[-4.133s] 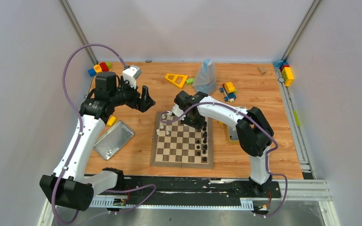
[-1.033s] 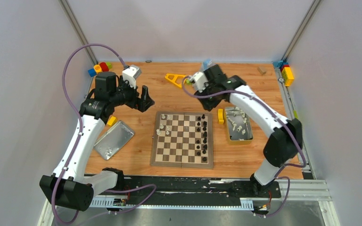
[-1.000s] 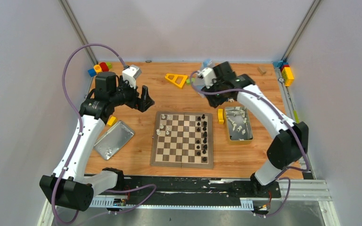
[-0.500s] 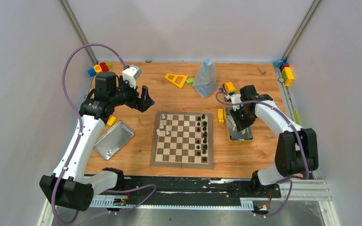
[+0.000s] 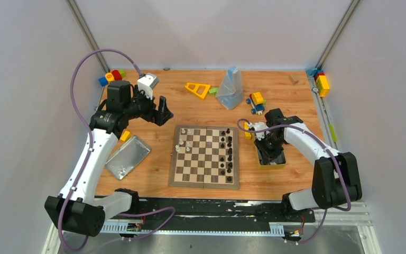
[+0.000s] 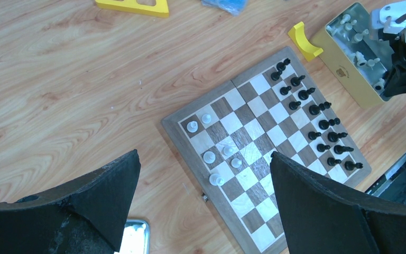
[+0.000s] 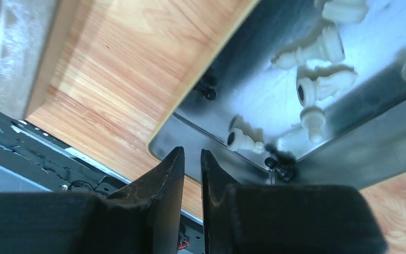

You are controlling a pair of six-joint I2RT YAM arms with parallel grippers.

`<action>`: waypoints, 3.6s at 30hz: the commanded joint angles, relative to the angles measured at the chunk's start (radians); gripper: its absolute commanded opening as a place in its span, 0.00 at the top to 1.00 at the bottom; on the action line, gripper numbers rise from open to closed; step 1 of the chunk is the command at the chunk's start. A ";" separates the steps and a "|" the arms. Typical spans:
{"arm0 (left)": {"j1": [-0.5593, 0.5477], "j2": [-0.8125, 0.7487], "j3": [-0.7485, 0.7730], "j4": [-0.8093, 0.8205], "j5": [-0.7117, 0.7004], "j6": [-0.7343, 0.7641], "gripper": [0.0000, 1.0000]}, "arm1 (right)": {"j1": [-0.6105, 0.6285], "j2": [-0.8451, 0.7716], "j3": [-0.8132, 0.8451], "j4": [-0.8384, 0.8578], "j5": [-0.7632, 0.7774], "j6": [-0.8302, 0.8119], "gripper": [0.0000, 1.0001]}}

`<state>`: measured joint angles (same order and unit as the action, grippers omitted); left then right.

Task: Set up the chess pieces on the board
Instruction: Adjust the storage box at the center of the board.

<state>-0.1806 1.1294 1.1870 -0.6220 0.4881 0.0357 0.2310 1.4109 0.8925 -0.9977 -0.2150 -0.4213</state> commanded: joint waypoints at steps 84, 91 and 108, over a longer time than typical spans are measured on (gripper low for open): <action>0.006 0.012 0.017 0.026 -0.081 0.062 0.00 | -0.114 0.296 0.344 0.279 -0.061 0.205 0.68; 0.006 0.025 0.021 0.027 -0.083 0.065 0.00 | -0.118 0.143 0.179 0.276 0.058 0.075 0.68; 0.006 -0.006 -0.012 0.060 -0.089 0.074 0.00 | -0.117 0.224 0.165 0.490 0.063 0.153 0.69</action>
<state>-0.1806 1.1515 1.1793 -0.5999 0.3985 0.0929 0.1165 1.6085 1.0401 -0.5835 -0.1631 -0.2852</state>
